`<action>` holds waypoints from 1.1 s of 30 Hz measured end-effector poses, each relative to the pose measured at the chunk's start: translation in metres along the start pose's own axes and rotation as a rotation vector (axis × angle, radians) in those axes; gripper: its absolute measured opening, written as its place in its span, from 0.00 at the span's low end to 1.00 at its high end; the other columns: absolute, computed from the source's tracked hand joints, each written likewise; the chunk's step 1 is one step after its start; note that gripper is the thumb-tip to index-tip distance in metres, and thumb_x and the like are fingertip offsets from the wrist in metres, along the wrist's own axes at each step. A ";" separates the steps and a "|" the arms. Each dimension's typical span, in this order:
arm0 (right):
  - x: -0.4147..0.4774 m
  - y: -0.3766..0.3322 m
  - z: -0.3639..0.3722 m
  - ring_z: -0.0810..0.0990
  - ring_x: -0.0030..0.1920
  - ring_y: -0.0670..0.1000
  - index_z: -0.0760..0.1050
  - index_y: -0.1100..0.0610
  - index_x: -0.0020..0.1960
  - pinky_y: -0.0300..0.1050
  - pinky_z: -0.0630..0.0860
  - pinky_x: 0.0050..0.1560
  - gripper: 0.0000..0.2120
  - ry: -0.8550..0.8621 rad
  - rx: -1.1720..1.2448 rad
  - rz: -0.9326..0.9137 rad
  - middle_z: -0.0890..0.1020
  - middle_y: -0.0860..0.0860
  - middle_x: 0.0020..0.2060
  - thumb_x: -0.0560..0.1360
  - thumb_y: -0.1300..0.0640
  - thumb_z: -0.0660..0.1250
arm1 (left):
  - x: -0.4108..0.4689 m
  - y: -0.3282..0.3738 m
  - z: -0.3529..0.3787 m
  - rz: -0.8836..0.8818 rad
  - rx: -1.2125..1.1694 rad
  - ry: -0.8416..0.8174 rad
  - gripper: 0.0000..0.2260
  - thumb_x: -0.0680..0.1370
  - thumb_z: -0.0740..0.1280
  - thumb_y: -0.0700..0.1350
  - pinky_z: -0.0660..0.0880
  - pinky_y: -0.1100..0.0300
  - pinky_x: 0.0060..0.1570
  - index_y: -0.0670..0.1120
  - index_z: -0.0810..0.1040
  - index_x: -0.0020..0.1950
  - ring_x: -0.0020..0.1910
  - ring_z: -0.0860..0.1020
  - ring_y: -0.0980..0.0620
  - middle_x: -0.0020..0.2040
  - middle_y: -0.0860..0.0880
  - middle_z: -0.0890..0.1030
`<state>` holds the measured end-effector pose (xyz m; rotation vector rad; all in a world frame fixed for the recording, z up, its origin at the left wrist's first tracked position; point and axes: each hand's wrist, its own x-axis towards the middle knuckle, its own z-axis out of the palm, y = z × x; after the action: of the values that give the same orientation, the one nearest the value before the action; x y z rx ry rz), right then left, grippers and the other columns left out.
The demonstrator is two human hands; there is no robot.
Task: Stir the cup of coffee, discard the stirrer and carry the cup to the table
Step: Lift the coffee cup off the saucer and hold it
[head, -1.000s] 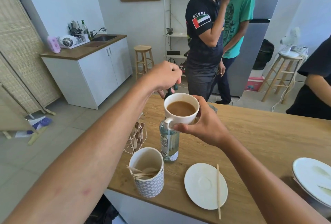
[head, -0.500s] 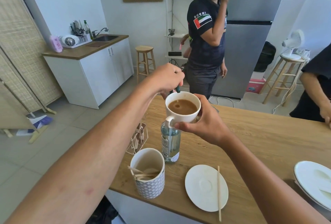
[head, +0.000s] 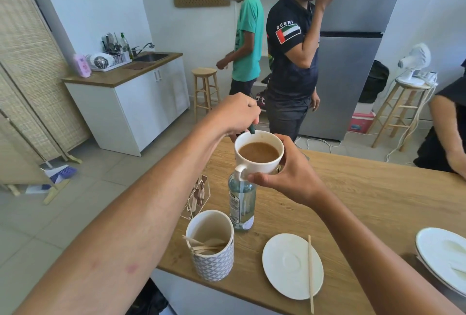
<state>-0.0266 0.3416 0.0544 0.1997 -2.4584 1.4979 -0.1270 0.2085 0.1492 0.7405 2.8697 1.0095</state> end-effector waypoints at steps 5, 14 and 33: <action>-0.002 -0.001 0.000 0.76 0.55 0.33 0.65 0.49 0.68 0.24 0.73 0.48 0.42 0.002 -0.002 0.003 0.77 0.36 0.54 0.61 0.45 0.82 | 0.002 0.001 -0.001 -0.028 -0.026 -0.009 0.14 0.79 0.58 0.43 0.74 0.60 0.30 0.46 0.80 0.38 0.38 0.78 0.48 0.39 0.46 0.81; -0.005 -0.002 -0.003 0.77 0.54 0.35 0.65 0.51 0.68 0.28 0.75 0.48 0.42 0.017 -0.011 0.015 0.78 0.39 0.55 0.61 0.46 0.82 | 0.001 0.005 -0.003 -0.088 -0.081 -0.060 0.13 0.78 0.57 0.43 0.84 0.46 0.42 0.45 0.80 0.41 0.43 0.83 0.43 0.40 0.45 0.81; -0.014 -0.004 -0.005 0.78 0.55 0.37 0.65 0.49 0.68 0.34 0.77 0.52 0.43 0.030 -0.018 0.021 0.79 0.39 0.55 0.59 0.43 0.82 | 0.004 0.006 -0.005 -0.001 -0.006 0.011 0.13 0.81 0.58 0.47 0.79 0.54 0.44 0.43 0.79 0.51 0.42 0.84 0.47 0.45 0.44 0.84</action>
<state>-0.0116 0.3441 0.0566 0.1469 -2.4564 1.4763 -0.1289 0.2114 0.1574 0.7361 2.8742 1.0250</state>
